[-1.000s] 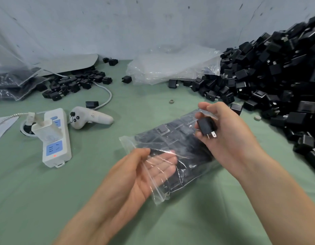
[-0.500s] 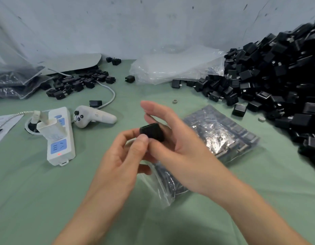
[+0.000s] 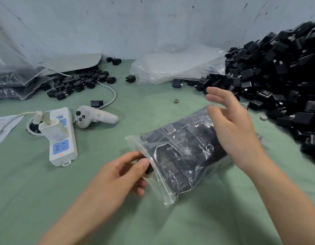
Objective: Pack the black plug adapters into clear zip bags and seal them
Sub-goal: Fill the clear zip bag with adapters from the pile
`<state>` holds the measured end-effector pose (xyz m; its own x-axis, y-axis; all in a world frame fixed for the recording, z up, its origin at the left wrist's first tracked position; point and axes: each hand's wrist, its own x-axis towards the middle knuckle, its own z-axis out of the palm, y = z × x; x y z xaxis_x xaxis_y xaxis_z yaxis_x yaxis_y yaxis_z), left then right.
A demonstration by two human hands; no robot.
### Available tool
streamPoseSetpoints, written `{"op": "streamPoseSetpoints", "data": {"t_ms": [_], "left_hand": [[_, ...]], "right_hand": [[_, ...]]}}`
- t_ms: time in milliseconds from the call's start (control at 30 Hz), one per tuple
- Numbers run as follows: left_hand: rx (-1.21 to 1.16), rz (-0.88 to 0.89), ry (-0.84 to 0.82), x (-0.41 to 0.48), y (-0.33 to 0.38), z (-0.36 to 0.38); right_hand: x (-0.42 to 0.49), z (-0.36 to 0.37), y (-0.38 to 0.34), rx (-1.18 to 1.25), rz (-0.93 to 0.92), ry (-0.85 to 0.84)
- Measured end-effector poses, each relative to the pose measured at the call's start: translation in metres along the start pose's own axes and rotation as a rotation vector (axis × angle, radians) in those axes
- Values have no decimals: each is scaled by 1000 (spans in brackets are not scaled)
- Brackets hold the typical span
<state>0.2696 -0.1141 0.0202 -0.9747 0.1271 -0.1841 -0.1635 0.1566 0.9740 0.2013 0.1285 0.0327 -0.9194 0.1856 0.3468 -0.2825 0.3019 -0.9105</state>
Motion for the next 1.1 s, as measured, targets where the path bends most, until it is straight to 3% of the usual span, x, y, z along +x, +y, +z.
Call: {"op": "streamPoseSetpoints", "data": {"t_ms": [167,367,567,667,867,967,1100], "left_hand": [[19,-60,-34,8,2,19],[38,19,74,9,-2,34],[-286,-190,52,12,3,24],[-193,-166,-16,9,7,27],[-42,-85,105,4,8,39],[-94,-130,51,4,9,41],[-149,-199,-33,6,5,37]], "right_hand": [[0,-1,5,-16,31,45],[1,3,4,-7,30,69],[0,4,5,-8,41,42],[0,3,4,-1,45,49],[-2,4,4,-12,53,19],[-4,6,4,-85,37,-44],[-13,12,4,-376,-112,-212]]}}
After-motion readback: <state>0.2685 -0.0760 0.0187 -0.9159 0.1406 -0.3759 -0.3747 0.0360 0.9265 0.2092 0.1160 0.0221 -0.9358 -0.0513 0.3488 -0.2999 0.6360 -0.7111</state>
